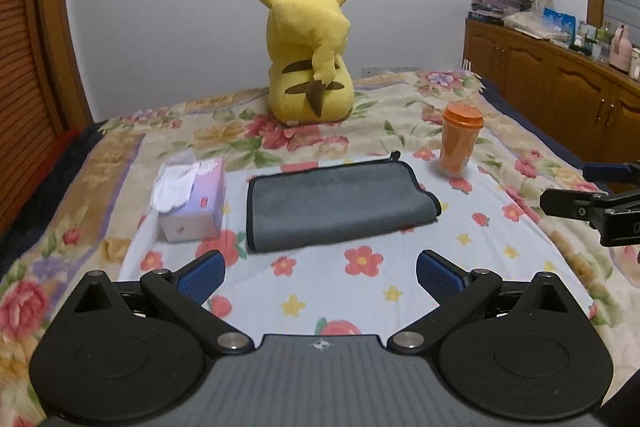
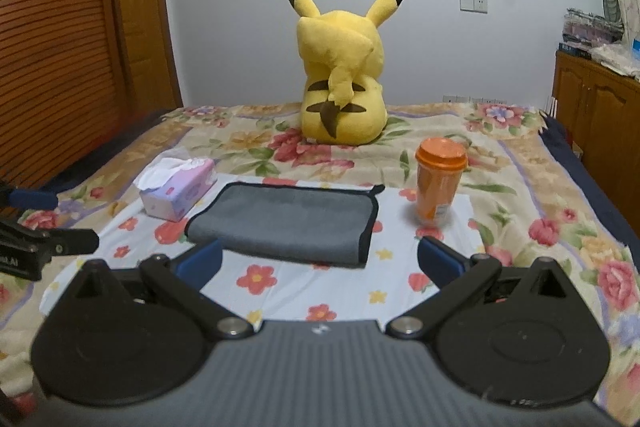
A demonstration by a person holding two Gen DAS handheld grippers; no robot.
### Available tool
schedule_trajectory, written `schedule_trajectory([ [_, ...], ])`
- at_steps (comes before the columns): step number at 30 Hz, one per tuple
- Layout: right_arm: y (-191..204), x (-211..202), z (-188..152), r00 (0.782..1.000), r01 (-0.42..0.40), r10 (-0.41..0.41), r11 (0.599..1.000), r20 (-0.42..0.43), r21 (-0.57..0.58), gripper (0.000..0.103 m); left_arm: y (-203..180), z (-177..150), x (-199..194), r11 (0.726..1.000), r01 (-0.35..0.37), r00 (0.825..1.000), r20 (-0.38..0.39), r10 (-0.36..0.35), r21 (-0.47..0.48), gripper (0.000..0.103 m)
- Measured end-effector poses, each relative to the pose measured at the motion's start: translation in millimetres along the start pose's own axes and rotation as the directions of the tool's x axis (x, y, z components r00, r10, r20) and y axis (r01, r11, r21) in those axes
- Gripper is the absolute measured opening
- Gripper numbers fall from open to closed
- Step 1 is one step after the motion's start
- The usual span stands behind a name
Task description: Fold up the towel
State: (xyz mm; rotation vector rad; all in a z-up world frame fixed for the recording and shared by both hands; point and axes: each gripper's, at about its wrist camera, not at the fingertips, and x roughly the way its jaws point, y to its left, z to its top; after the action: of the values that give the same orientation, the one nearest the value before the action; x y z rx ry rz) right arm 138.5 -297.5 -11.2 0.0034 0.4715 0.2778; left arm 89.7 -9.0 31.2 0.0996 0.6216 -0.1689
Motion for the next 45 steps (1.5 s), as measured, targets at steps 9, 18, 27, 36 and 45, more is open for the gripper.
schedule_trajectory([
  [9,12.0,2.0,-25.8,0.999,-0.019,0.019,1.0,-0.037,0.01,0.103,-5.6,-29.0,1.1,1.0,-0.026,1.0,-0.015,0.025,-0.007,0.103],
  [18,18.9,1.1,-46.4,0.998,-0.016,0.017,1.0,-0.053,0.019,0.103,-9.6,-55.3,6.6,0.999,-0.02,0.999,-0.029,0.019,-0.04,0.103],
  [27,20.9,1.8,-60.3,0.997,0.0,0.002,1.0,-0.074,0.018,0.103,-9.1,-71.9,12.6,0.998,-0.047,0.998,-0.035,0.045,-0.051,0.103],
  [36,14.9,4.8,-70.8,0.997,0.025,-0.022,0.999,-0.074,0.045,0.103,-10.2,-81.4,8.0,0.997,-0.065,0.998,0.003,0.065,-0.033,0.103],
  [45,18.6,2.8,-72.6,0.997,0.044,-0.043,0.999,-0.056,0.028,0.103,-4.4,-81.1,-2.5,0.995,-0.068,0.997,0.043,0.071,-0.07,0.103],
])
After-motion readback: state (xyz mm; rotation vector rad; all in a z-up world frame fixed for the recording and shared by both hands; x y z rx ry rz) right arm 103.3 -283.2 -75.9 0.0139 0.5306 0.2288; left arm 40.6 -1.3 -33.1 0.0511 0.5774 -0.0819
